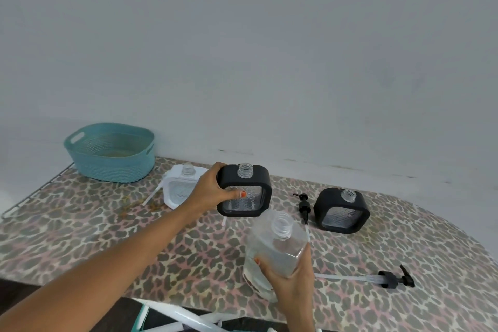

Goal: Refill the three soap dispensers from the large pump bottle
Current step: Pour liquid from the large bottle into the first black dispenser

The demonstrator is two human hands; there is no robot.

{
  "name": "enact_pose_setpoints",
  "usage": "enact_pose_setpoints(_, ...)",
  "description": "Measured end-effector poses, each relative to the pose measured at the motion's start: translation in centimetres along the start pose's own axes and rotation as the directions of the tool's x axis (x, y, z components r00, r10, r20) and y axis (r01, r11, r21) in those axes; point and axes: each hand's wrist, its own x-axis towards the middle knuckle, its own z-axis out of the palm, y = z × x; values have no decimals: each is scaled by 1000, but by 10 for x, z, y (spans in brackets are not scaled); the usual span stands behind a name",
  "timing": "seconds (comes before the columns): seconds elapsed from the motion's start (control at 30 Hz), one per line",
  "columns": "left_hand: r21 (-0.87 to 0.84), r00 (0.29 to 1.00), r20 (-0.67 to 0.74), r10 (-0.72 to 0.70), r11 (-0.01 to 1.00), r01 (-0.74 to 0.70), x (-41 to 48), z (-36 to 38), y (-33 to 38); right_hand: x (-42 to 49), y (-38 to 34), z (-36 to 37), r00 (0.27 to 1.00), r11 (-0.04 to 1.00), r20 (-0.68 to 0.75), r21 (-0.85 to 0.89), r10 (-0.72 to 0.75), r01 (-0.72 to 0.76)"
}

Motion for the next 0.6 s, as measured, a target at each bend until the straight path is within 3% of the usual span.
enact_pose_setpoints(0.27, 91, 1000, -9, -21, 996, 22, -65, -54, 0, 2, -6, 1, 999, 991, 26, -128, -20, 23)
enact_pose_setpoints(0.6, 101, 996, 86, -31, 995, 23, -120, -82, -19, 14, -31, 3, 963, 866, 193, -430, -189, 256)
